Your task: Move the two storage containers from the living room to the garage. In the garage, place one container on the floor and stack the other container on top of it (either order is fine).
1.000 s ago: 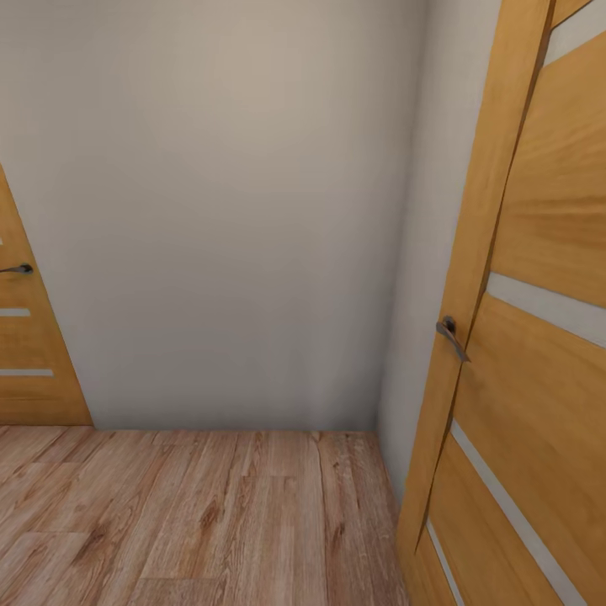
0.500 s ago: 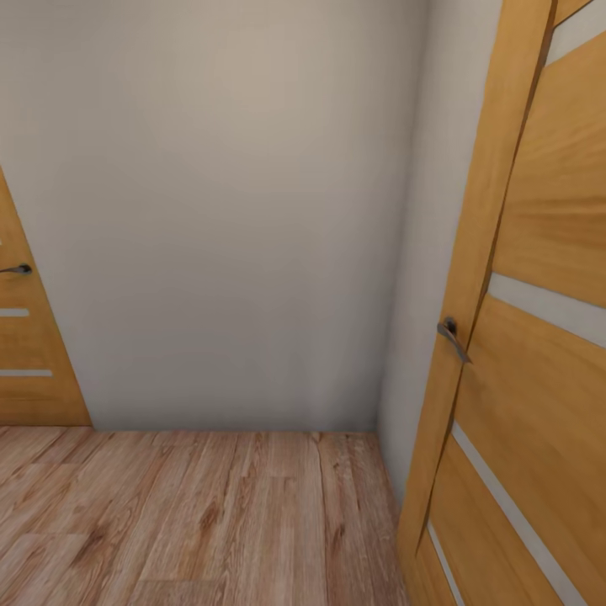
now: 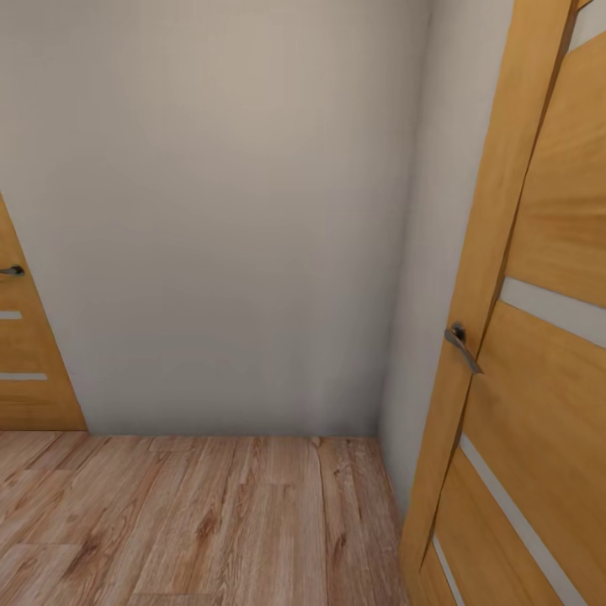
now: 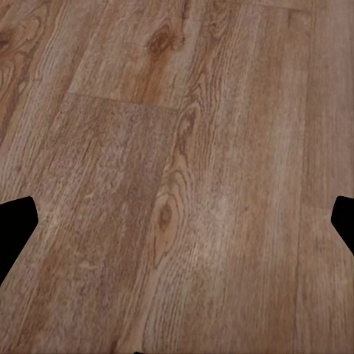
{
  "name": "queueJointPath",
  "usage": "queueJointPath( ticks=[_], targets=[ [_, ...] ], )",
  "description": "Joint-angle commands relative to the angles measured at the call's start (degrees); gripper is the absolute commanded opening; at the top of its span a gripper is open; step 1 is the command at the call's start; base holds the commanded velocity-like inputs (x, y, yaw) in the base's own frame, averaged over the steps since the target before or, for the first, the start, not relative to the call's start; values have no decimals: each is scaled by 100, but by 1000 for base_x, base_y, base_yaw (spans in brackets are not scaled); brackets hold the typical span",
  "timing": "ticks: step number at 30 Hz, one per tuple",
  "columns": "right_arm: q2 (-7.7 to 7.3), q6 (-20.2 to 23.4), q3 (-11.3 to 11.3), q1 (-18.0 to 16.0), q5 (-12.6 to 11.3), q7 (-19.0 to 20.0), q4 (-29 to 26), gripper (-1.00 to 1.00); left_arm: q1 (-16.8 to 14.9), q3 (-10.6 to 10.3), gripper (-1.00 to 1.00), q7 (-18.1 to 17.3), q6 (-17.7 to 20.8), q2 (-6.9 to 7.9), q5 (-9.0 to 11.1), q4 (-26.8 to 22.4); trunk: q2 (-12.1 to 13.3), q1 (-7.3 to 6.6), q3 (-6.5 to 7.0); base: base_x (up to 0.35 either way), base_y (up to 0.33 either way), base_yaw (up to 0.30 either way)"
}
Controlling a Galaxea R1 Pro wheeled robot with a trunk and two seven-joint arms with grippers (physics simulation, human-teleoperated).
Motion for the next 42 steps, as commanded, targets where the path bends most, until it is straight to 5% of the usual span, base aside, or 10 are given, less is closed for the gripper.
queueJointPath(
  ticks=[1,23,42],
  targets=[
    [-1,1,4,3,58,-48,-8,100,-3,43,100,-6,-18,-2,-19,2,-3,0,-5,6,0,0],
    [-1,-8,4,1,58,-44,-10,100,-3,43,100,-6,-18,-2,-19,2,-3,0,-5,4,0,0],
    [-1,-7,4,4,58,-44,-7,100,-3,43,100,-6,-18,-2,-19,2,-3,0,-5,210,0,0]
  ],
)
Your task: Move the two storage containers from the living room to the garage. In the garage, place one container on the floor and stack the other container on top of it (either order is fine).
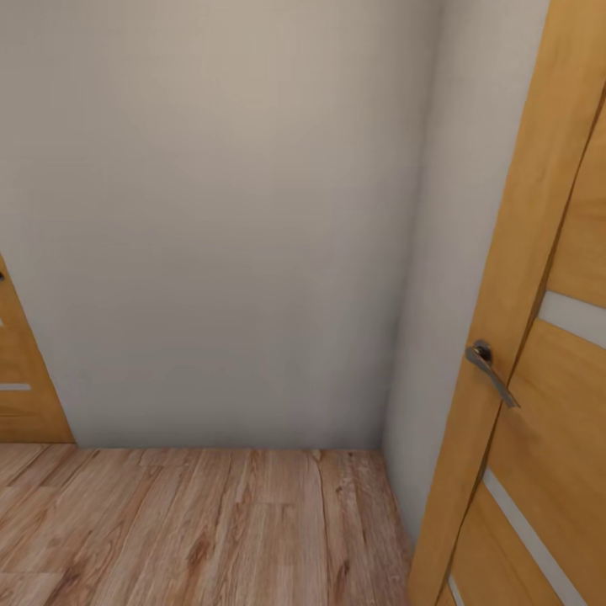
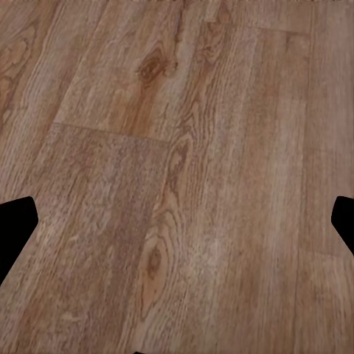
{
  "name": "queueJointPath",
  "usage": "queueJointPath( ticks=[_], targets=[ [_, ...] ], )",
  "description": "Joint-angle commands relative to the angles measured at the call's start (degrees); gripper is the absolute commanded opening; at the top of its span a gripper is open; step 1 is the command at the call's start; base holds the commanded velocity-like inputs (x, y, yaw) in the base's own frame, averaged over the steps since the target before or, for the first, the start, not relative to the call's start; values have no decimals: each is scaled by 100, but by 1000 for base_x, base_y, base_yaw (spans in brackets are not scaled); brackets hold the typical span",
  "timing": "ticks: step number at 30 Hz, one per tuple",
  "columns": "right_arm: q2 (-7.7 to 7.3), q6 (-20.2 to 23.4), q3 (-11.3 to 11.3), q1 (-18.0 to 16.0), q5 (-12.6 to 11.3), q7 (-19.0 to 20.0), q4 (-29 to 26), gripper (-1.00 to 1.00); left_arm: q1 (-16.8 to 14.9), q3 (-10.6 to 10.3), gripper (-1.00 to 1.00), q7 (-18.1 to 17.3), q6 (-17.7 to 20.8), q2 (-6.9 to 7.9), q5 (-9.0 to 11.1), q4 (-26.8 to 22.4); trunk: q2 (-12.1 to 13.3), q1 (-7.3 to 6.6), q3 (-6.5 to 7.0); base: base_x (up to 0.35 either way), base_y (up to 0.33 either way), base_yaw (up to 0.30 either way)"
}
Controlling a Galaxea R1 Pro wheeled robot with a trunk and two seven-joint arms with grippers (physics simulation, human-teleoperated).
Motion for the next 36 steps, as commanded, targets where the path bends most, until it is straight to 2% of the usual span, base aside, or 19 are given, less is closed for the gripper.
queueJointPath(
  ticks=[1,11,24,32,36],
  targets=[
    [-1,1,4,1,57,-48,-9,100,-3,42,100,-6,-18,-2,-19,3,-3,1,-5,25,0,0],
    [-1,10,4,-1,52,-48,-7,100,-3,42,100,-6,-18,-2,-19,3,-3,1,-5,42,0,0],
    [-1,18,4,0,49,-48,-9,100,-3,42,100,-8,-18,5,-10,3,-3,1,-5,290,0,0],
    [-1,18,4,1,49,-54,-8,100,-3,42,100,-6,-18,-1,-10,2,-3,1,-5,48,0,6],
    [-1,23,4,-2,49,-57,-10,100,-3,42,100,-6,-18,-2,-10,2,-3,1,-5,1,0,217]
  ],
)
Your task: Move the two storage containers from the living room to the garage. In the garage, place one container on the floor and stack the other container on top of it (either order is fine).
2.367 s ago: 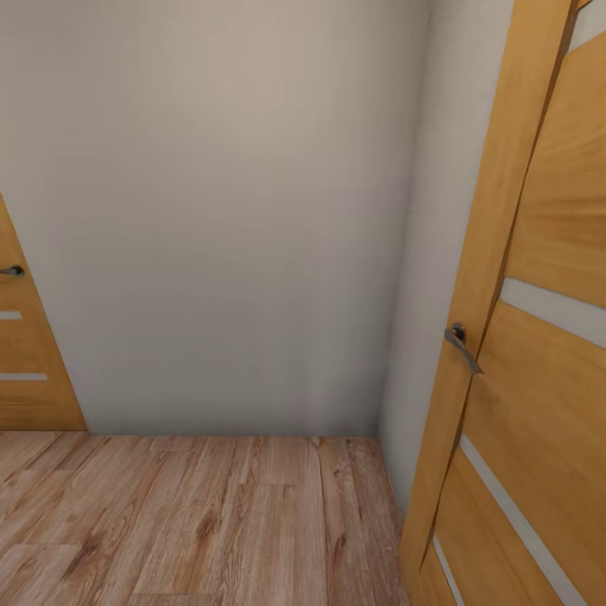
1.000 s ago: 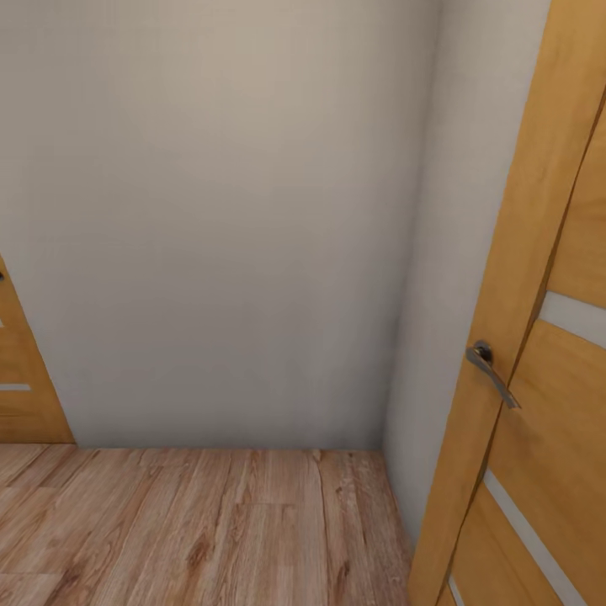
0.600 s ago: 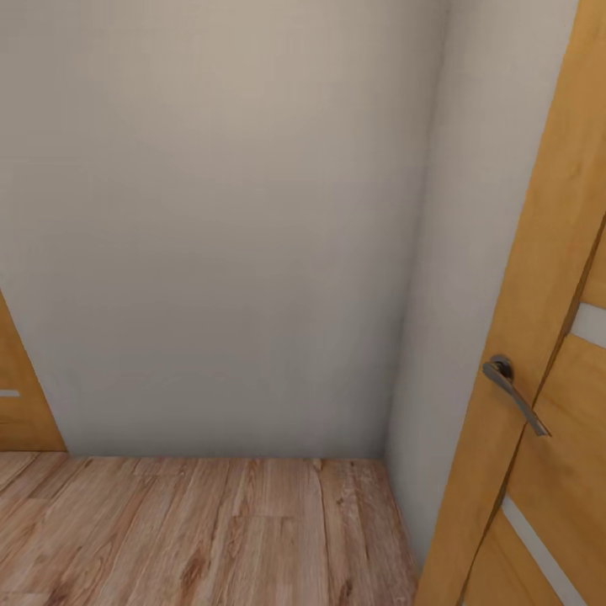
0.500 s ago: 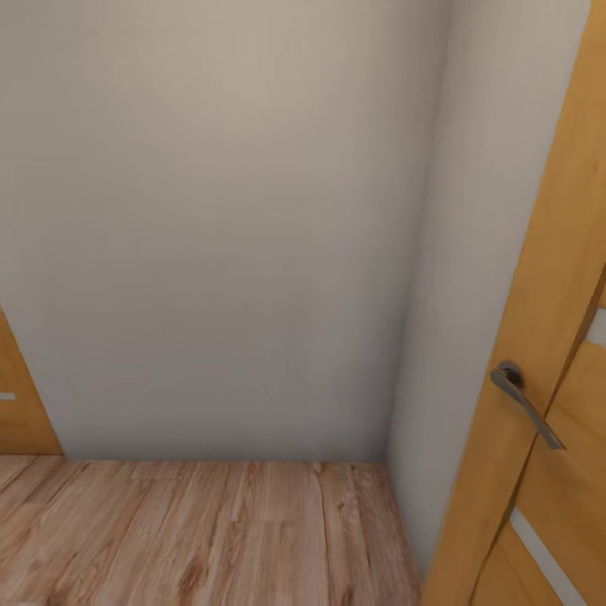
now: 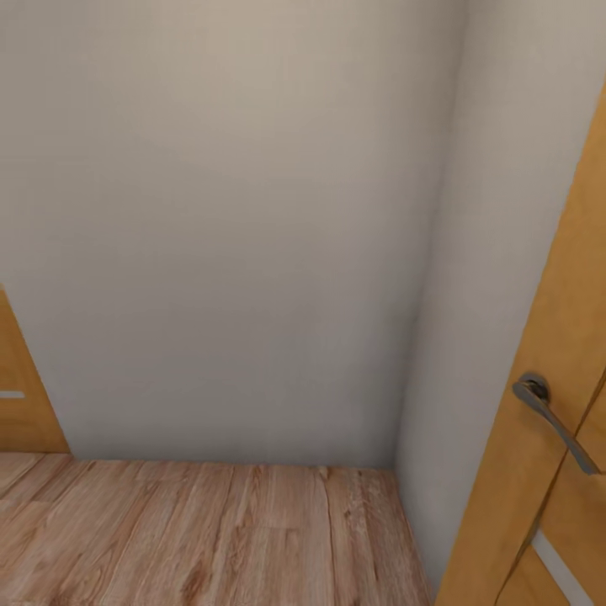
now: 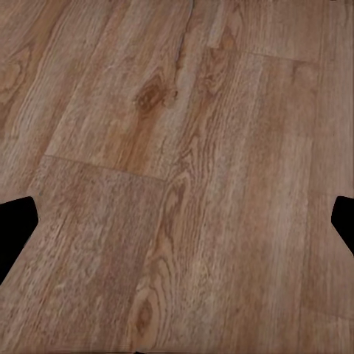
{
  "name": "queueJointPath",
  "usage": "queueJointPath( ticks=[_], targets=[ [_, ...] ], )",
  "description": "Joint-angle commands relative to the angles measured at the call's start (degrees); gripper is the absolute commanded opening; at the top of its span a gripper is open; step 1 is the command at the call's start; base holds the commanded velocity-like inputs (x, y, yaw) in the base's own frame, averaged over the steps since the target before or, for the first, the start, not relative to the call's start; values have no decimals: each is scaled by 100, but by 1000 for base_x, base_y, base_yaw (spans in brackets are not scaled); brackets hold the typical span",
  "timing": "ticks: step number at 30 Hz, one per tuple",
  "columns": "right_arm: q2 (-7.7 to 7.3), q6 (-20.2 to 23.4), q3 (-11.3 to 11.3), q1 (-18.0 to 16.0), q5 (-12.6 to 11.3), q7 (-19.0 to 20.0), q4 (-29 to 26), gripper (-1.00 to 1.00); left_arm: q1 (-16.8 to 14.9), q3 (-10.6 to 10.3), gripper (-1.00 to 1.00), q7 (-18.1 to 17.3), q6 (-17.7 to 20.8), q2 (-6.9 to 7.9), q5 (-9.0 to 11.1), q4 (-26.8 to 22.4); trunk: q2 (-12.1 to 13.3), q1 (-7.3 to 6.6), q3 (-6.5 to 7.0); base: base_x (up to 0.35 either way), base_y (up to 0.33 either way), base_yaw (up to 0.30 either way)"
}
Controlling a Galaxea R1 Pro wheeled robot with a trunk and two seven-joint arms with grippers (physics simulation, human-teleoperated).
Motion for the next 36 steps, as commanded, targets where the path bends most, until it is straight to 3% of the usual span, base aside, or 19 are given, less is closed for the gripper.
queueJointPath(
  ticks=[1,14,36],
  targets=[
    [-1,2,4,3,58,-49,-10,100,-4,43,100,-7,-19,-2,-18,5,-3,0,-5,0,0,266],
    [-1,7,4,6,58,-49,-10,100,-4,43,100,-14,-19,3,-18,5,-3,0,-5,15,0,288],
    [-1,7,4,7,58,-49,-11,100,-4,43,100,-16,-19,6,-17,5,-3,0,-5,310,0,291]
  ],
)
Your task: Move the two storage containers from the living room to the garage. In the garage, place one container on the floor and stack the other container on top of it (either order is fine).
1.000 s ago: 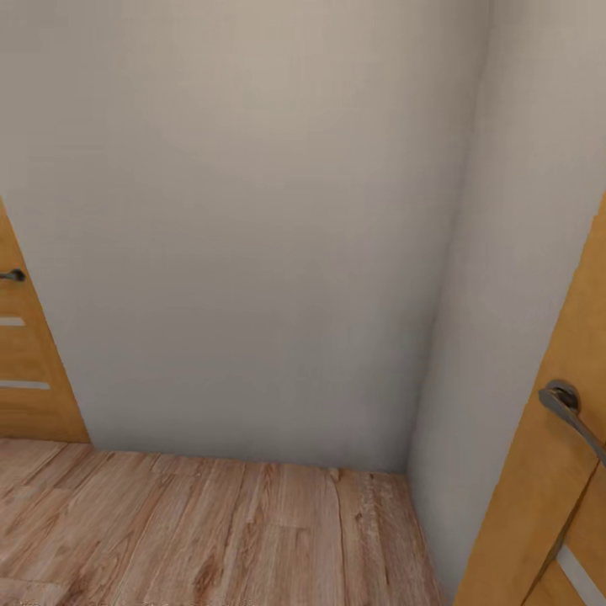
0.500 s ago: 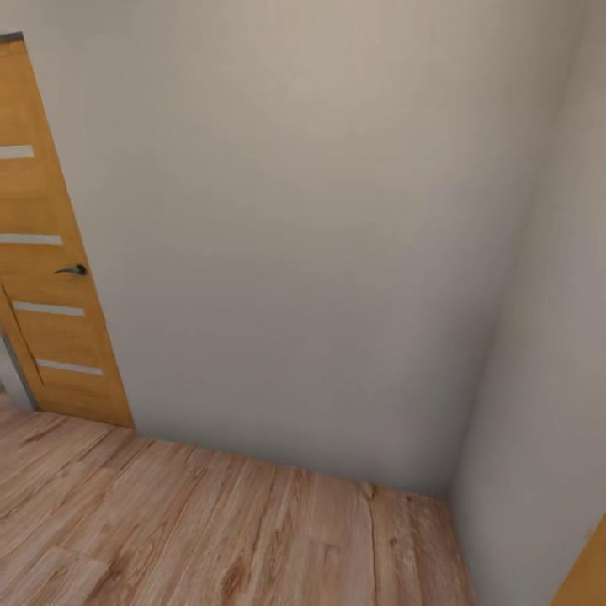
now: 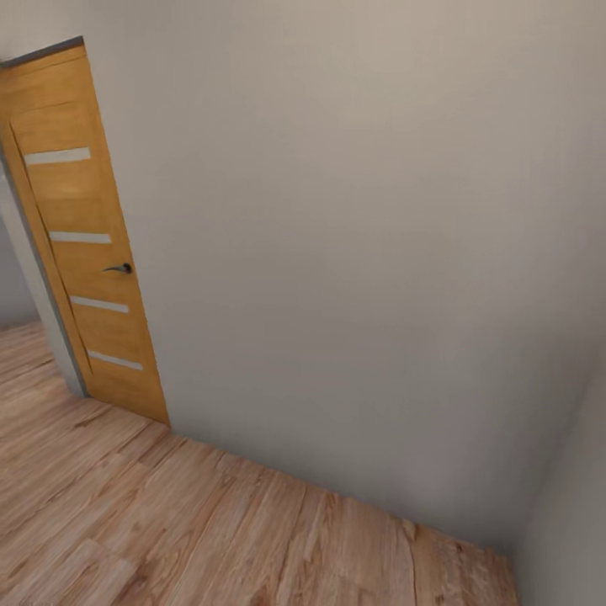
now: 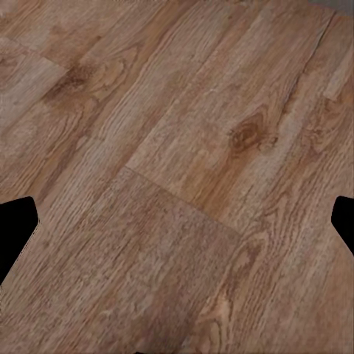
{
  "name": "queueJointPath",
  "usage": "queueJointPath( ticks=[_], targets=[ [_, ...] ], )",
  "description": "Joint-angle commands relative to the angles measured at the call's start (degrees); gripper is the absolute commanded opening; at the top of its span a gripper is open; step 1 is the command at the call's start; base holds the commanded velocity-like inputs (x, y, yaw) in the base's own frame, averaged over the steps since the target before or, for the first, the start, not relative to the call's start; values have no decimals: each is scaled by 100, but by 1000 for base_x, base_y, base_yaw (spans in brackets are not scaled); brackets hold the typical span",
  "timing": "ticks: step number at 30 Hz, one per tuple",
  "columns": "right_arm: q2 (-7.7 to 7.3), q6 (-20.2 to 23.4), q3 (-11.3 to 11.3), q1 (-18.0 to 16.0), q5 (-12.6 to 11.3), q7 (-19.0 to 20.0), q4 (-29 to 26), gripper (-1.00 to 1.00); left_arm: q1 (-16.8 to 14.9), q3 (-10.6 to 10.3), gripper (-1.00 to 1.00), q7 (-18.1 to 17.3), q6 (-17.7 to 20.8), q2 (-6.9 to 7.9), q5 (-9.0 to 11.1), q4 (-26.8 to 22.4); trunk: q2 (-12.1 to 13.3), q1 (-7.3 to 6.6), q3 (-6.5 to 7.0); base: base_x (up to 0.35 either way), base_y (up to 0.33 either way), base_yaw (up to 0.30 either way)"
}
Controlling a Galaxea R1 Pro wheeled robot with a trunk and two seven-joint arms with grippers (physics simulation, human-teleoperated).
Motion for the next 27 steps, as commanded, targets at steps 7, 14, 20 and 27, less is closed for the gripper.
queueJointPath(
  ticks=[7,14,20,27],
  targets=[
    [-1,2,4,0,57,-49,-8,100,-4,43,100,-7,-19,6,-16,5,-3,4,-5,320,0,291],
    [-1,2,4,3,57,-49,-7,100,-4,43,100,-7,-19,7,-14,5,-3,4,-5,320,0,291],
    [-1,2,4,2,57,-50,-10,100,-4,43,100,-7,-19,5,-15,5,-3,4,-5,320,0,291],
    [-1,2,4,1,57,-49,-9,100,-4,42,100,-7,-19,4,-15,5,-3,4,-5,320,0,291]
  ],
)
